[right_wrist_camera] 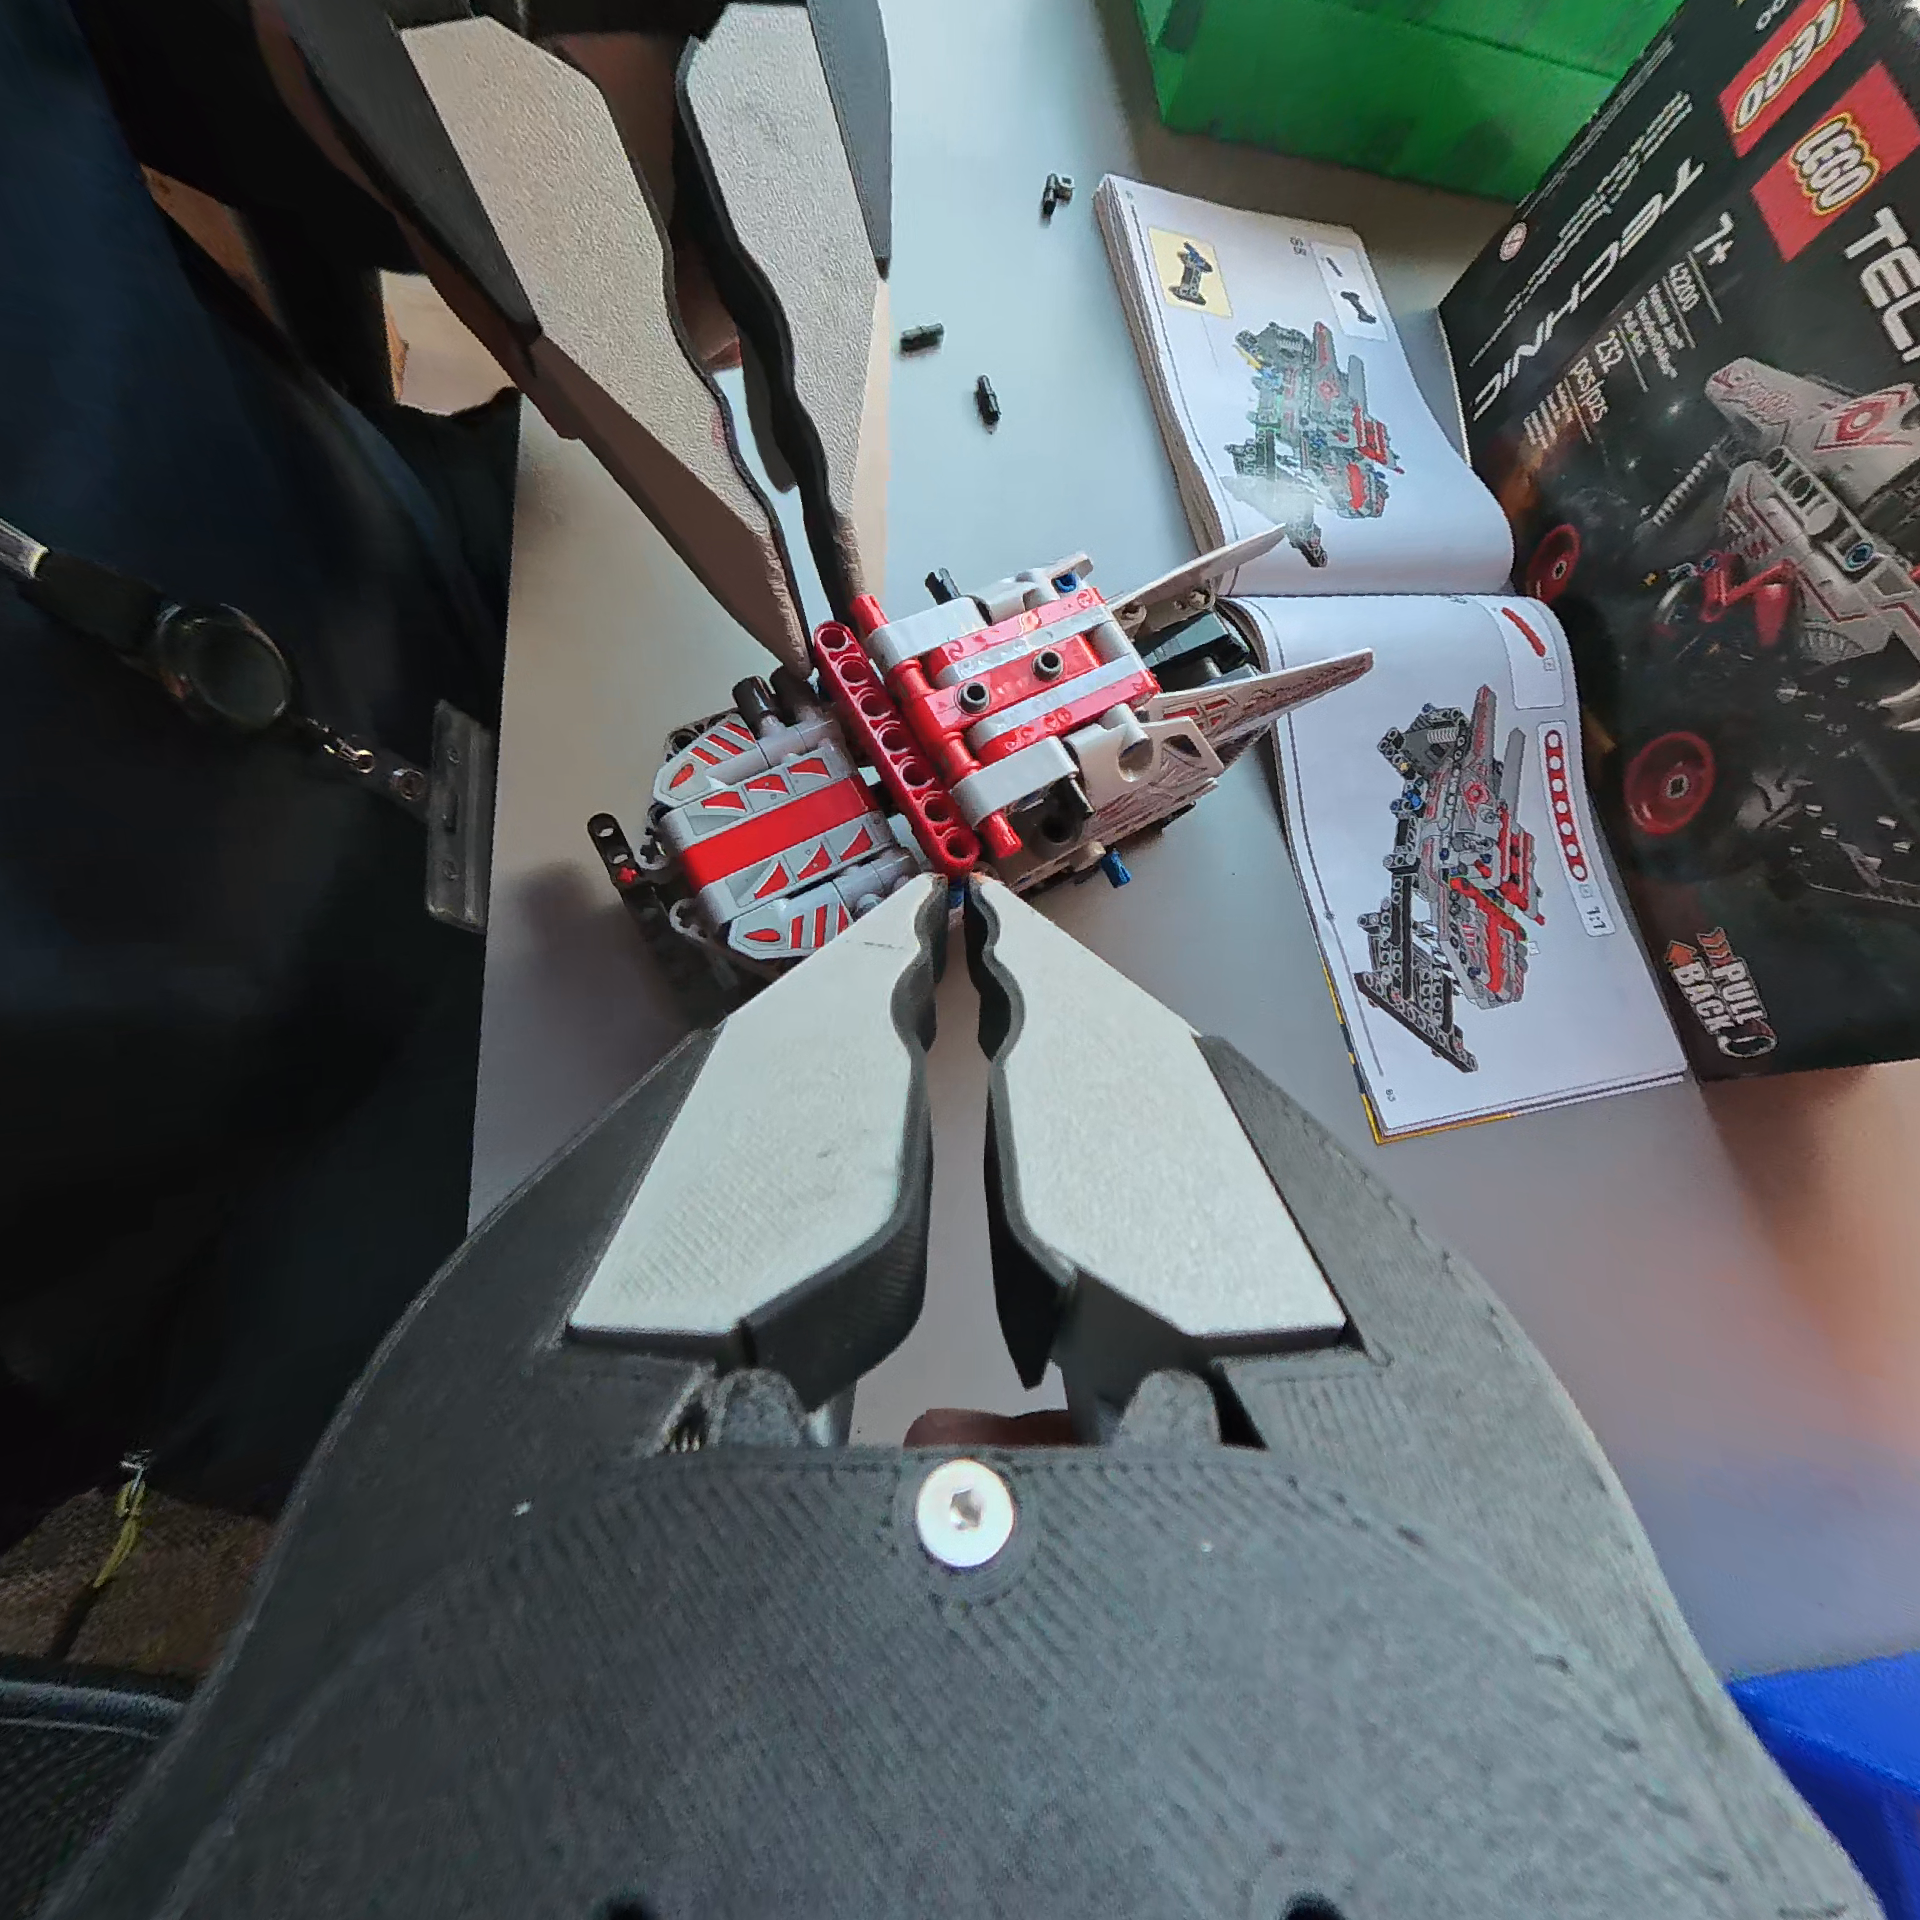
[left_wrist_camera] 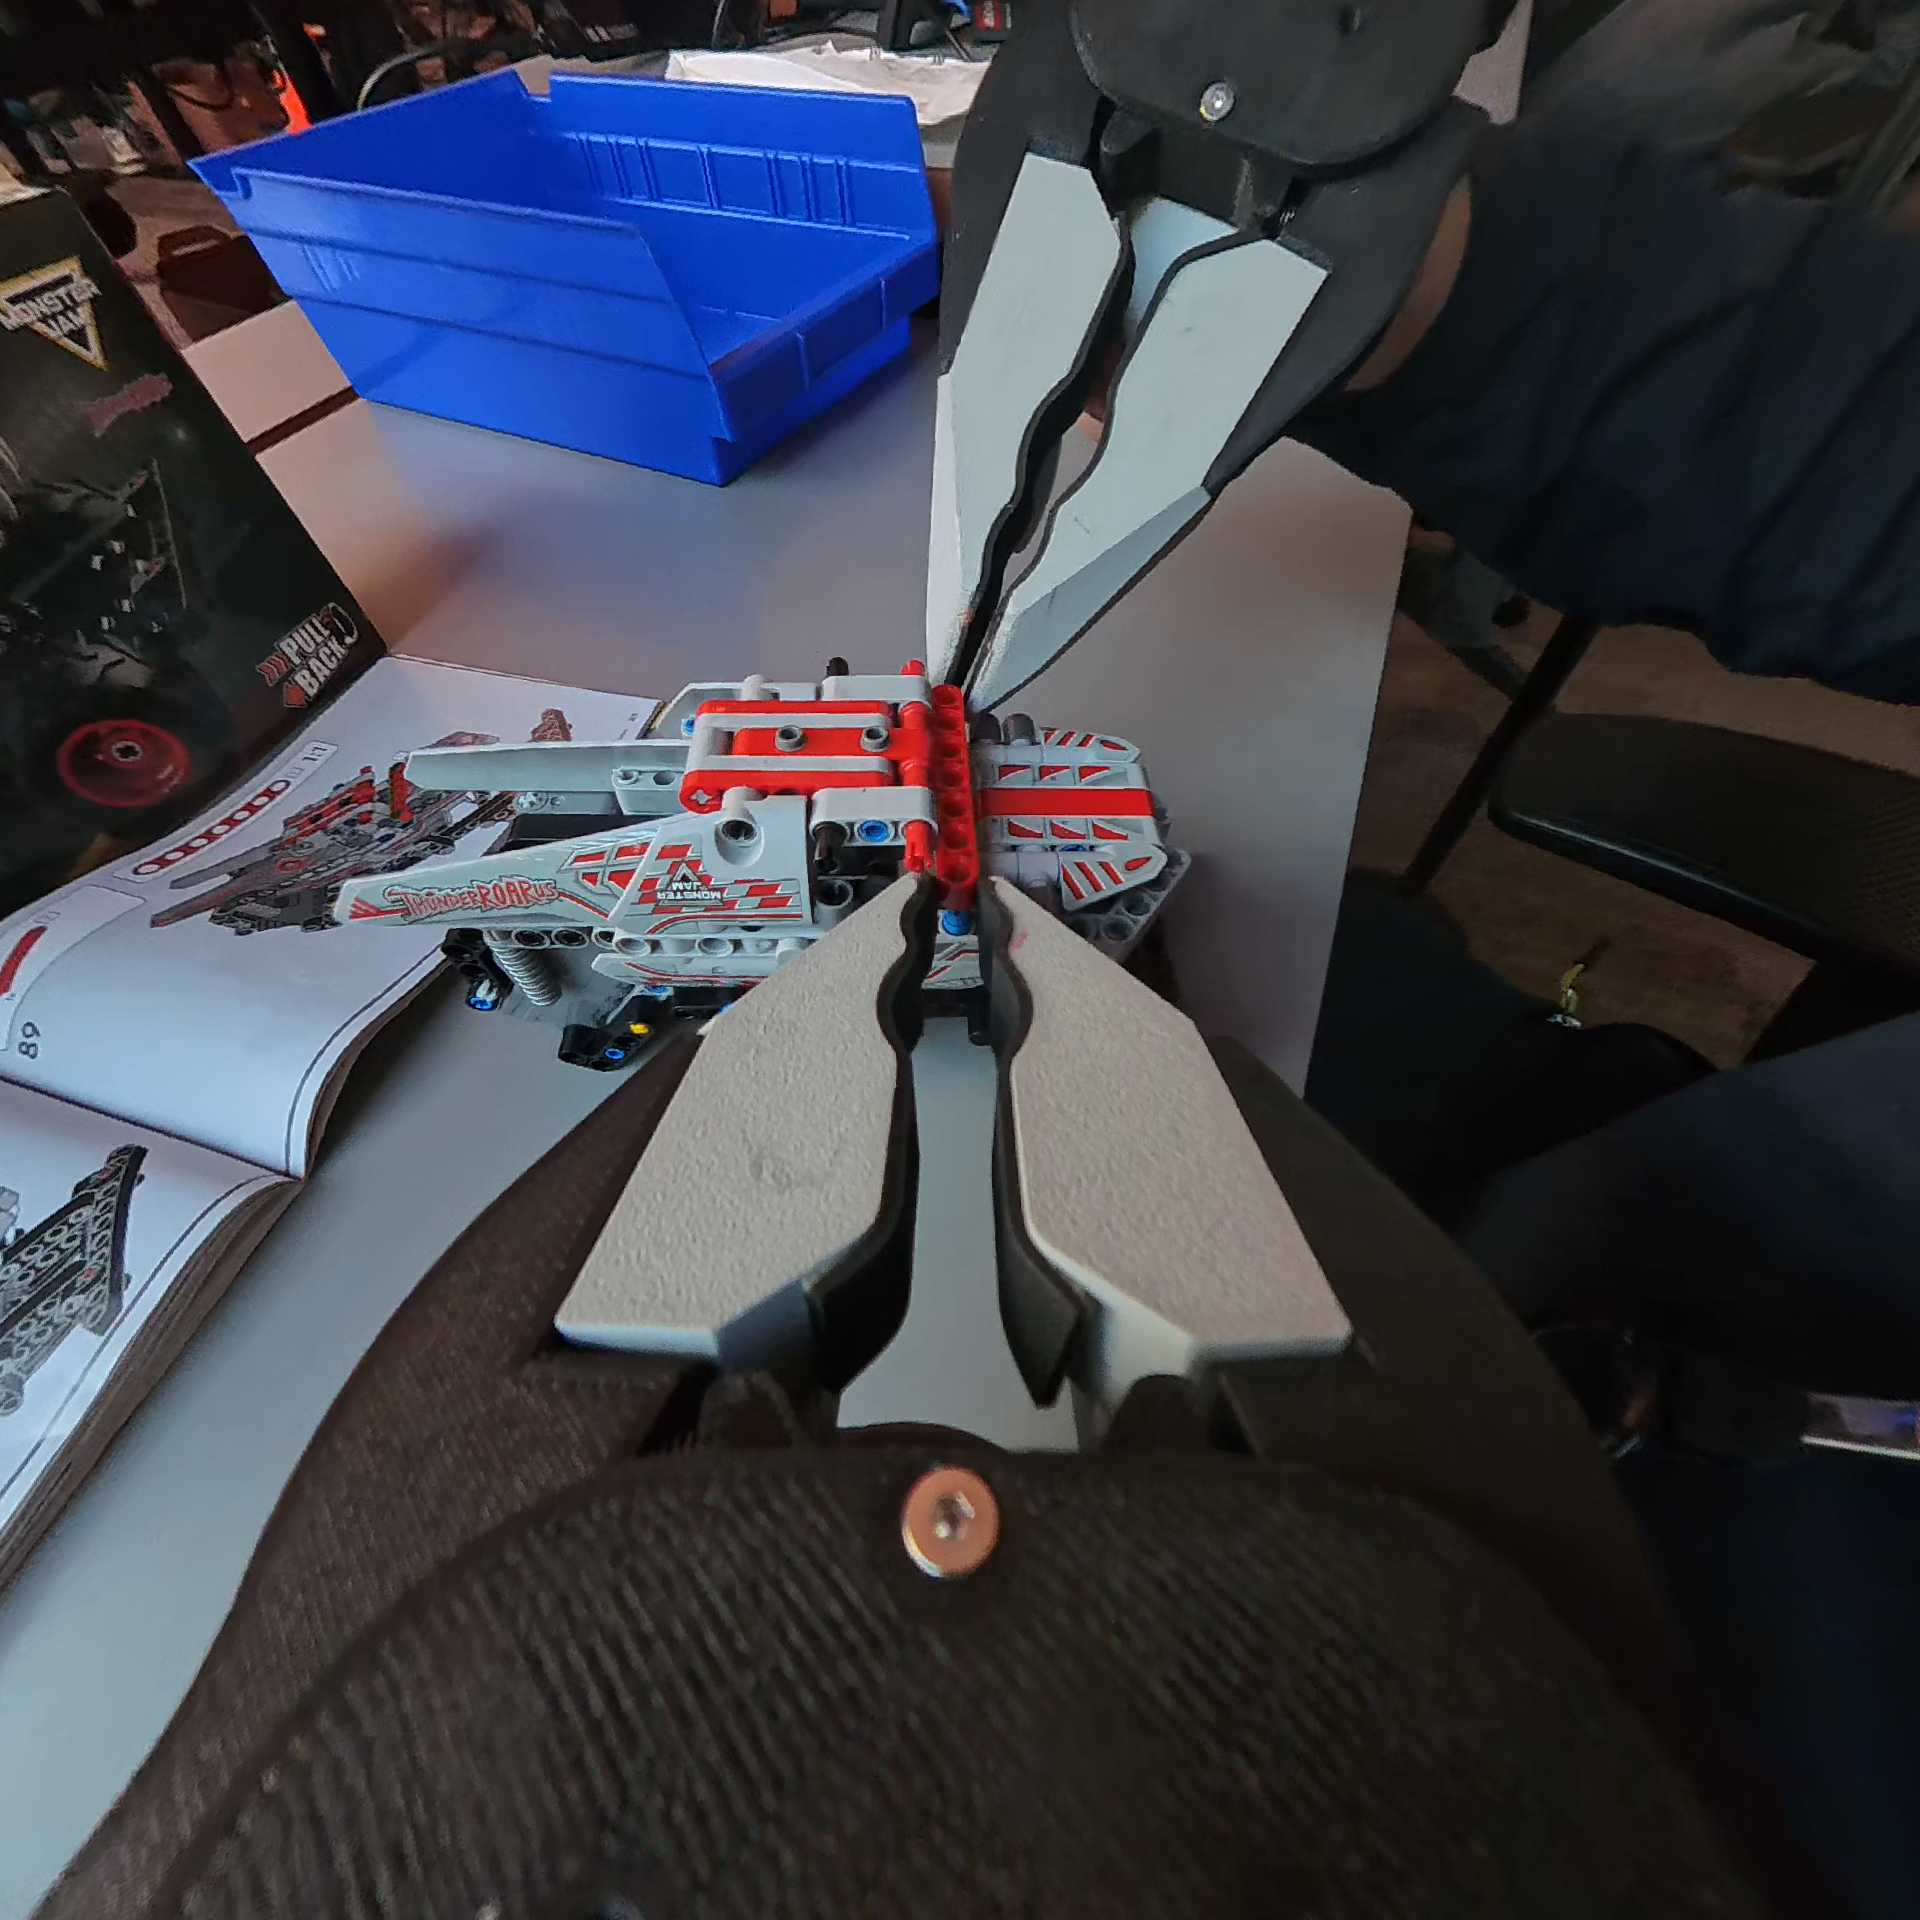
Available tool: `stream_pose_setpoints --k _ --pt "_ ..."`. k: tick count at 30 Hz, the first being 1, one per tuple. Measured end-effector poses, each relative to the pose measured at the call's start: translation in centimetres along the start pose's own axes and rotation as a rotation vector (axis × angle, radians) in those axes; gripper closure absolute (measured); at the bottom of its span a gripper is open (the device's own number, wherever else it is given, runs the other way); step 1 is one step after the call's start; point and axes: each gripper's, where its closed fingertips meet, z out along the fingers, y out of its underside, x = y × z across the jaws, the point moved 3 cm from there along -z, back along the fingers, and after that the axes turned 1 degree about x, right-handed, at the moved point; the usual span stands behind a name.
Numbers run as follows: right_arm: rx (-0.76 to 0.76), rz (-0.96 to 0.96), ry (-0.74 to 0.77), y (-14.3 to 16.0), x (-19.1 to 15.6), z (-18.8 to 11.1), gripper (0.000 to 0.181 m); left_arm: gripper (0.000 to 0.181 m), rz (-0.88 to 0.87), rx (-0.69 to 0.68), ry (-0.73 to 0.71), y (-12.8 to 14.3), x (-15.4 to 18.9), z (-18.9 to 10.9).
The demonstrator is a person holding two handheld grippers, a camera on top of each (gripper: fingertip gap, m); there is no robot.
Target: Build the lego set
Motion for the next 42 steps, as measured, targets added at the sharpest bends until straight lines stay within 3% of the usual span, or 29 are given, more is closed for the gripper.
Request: stream_pose_setpoints --k 11,27,36,42 --pt "-0.007 0.008 0.008 0.3 0.0 -0.3 0.178 0.177 0.024 -0.017 -0.012 -0.1 0.1 0.1" --pt "0.185 0.152 -0.056 0.8 0.4 -1.2 0.176 0.177 0.02 -0.027 -0.013 -0.2 0.1 0.2" --pt "0.252 0.253 -0.08 0.5 -0.7 0.2 0.169 0.176 0.017 -0.029 -0.027 0.0 -0.1 -0.1" --pt "0.329 0.292 0.008 -0.9 -2.5 1.6 0.167 0.175 0.005 0.011 0.021 0.8 -0.6 -1.9"
